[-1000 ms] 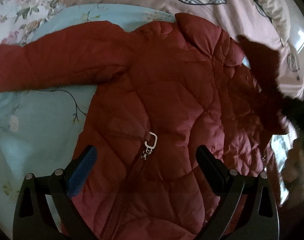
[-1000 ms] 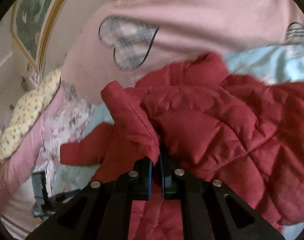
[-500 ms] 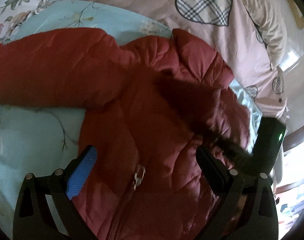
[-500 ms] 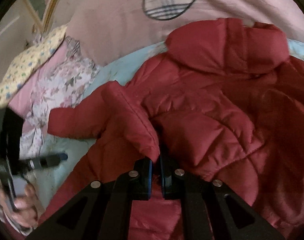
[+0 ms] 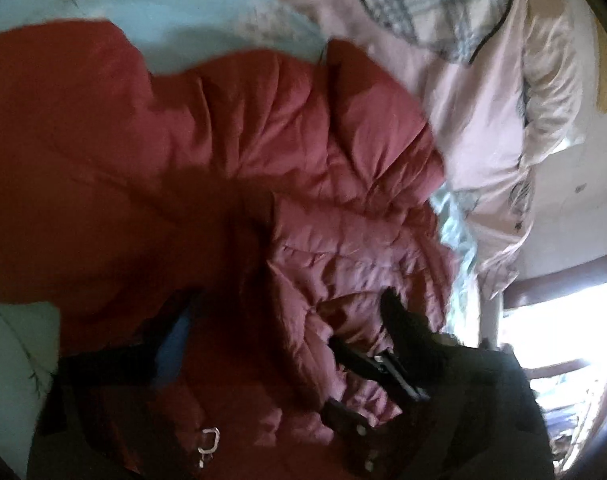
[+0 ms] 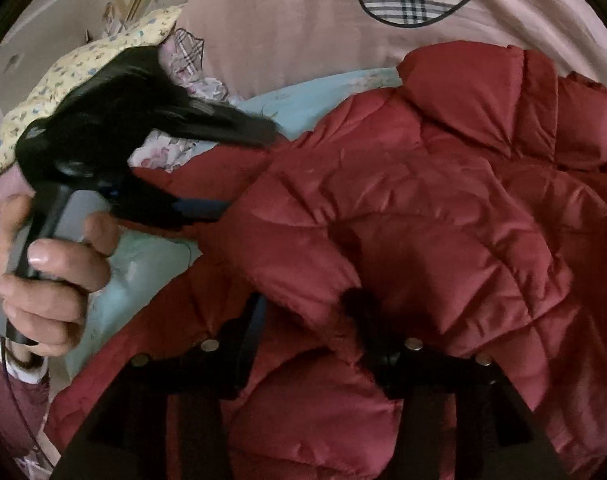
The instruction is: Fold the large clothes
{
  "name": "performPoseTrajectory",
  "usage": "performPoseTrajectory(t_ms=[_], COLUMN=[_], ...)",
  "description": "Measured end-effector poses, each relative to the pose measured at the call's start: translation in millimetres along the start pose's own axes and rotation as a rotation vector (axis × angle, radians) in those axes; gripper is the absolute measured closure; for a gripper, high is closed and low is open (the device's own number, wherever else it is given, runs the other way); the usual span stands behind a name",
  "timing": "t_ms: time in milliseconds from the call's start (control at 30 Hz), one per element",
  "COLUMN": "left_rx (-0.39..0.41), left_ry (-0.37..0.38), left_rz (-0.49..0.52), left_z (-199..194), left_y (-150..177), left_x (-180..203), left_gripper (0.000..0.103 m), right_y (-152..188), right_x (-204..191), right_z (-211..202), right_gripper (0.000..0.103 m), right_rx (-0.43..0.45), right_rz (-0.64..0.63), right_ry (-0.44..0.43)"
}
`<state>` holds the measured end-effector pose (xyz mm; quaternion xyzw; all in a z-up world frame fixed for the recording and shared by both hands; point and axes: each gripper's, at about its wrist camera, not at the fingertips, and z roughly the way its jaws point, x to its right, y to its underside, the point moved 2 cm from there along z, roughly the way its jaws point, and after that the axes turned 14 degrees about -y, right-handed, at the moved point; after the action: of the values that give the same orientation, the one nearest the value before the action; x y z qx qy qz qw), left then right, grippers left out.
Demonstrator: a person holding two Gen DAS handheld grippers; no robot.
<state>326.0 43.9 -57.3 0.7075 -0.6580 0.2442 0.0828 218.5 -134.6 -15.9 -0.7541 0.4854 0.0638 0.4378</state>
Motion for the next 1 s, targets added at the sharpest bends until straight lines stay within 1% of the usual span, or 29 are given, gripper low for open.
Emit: performPoseTrajectory(t_ms=[33, 67, 100, 167, 200, 267, 300, 367, 467, 533, 600, 633, 733, 800, 867, 933, 1000], left_rx=[-0.008, -0.016, -0.018, 0.0, 0.013, 0.029, 0.046, 0.079, 0.145, 0.177, 0.199, 0.204, 0.222, 0.24, 0.251, 0.268, 0.308], left_ry=[-0.003, -0.008, -0.009, -0.002, -0.001, 0.005, 0.0, -0.033, -0.114, -0.165, -0.212, -0.223, -0.279, -0.31, -0.334, -0.377, -0.401], left_rz=[0.007, 0.018, 0.028, 0.044, 0.055, 0.068, 0.085, 0.122, 0.186, 0.218, 0.249, 0.257, 0.295, 0.313, 0.318, 0.317, 0.299], left_z=[3, 8, 11, 12, 10, 7, 3, -3, -19, -26, -28, -26, -21, -17, -12, -10, -20], left_y=[1, 3, 5, 7, 9, 8, 9, 10, 12, 13, 13, 13, 14, 15, 16, 20, 25], left_x=[0, 1, 1, 3, 4, 5, 6, 9, 9, 8, 8, 9, 12, 14, 12, 11, 9], left_gripper=[0.056, 0.065, 0.071, 0.079, 0.087, 0.091, 0.091, 0.092, 0.092, 0.092, 0.092, 0.092, 0.092, 0.092, 0.089, 0.077, 0.075], right_y=[1, 2, 4, 8, 11, 17, 19, 21, 21, 19, 17, 17, 18, 22, 25, 28, 28], right_x=[1, 1, 2, 4, 6, 9, 12, 18, 35, 51, 70, 81, 105, 117, 127, 134, 137], right_z=[-1, -4, -7, -14, -20, -32, -40, -56, -96, -121, -139, -145, -151, -150, -142, -137, -130], right_gripper=[0.054, 0.054, 0.054, 0.054, 0.054, 0.054, 0.054, 0.054, 0.054, 0.054, 0.052, 0.052, 0.052, 0.052, 0.054, 0.054, 0.053], right_rx=[0.0, 0.001, 0.001, 0.001, 0.0, 0.01, 0.018, 0.044, 0.132, 0.196, 0.233, 0.245, 0.248, 0.24, 0.214, 0.194, 0.177], right_rz=[0.007, 0.015, 0.025, 0.04, 0.05, 0.071, 0.083, 0.101, 0.149, 0.171, 0.21, 0.233, 0.276, 0.303, 0.319, 0.328, 0.321], right_ry=[-0.004, -0.008, -0.01, -0.008, -0.003, 0.002, 0.013, 0.038, 0.11, 0.197, 0.271, 0.293, 0.36, 0.367, 0.386, 0.396, 0.417])
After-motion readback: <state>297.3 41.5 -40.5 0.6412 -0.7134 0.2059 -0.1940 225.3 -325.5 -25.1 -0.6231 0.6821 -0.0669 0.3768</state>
